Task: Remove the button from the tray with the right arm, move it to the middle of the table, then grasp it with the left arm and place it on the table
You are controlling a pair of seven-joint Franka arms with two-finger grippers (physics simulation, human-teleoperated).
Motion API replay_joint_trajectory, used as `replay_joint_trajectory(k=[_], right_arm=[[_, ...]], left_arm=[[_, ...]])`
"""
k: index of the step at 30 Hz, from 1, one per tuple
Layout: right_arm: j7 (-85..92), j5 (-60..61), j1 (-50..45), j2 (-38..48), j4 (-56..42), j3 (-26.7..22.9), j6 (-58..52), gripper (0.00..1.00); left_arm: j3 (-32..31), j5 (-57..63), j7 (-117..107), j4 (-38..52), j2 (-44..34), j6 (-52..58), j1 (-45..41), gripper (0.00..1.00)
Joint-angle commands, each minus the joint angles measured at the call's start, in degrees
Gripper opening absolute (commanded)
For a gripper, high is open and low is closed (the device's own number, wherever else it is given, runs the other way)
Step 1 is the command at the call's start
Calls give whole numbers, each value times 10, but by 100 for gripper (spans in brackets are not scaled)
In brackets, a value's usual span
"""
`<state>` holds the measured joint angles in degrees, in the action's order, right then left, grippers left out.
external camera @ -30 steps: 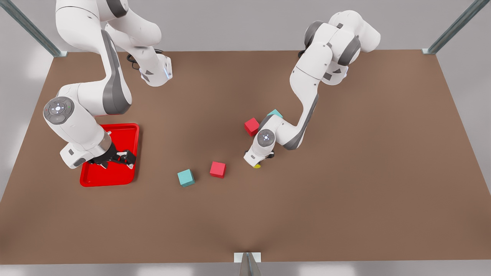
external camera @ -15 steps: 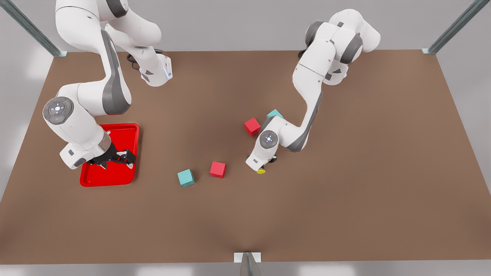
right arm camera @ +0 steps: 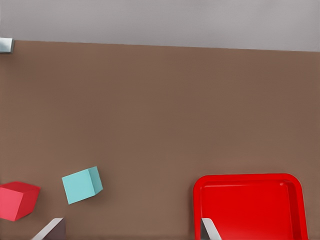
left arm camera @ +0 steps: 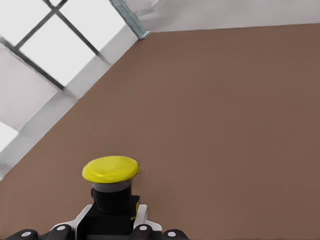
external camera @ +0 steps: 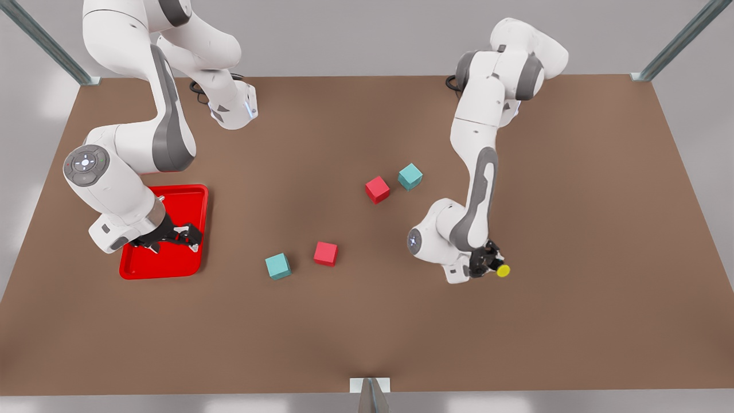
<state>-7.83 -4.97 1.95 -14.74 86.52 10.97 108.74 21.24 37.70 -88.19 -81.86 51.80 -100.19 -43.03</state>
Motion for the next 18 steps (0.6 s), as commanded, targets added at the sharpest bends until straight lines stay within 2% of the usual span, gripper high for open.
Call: replay_joint_trajectory(k=[1, 4, 8, 18], right_arm=[[7, 0, 0, 1, 0, 0, 0, 100], [7, 0, 0, 1, 0, 0, 0, 100], [7, 0, 0, 1, 0, 0, 0, 100], [7, 0, 1, 1, 0, 0, 0, 100]], left_arm=[[0, 75, -748, -4, 8, 90, 0, 46], [0, 128, -768, -36, 9, 90, -4, 46], [0, 181, -769, -50, 51, 89, 0, 46], [-10, 189, -769, -49, 82, 58, 4, 47]])
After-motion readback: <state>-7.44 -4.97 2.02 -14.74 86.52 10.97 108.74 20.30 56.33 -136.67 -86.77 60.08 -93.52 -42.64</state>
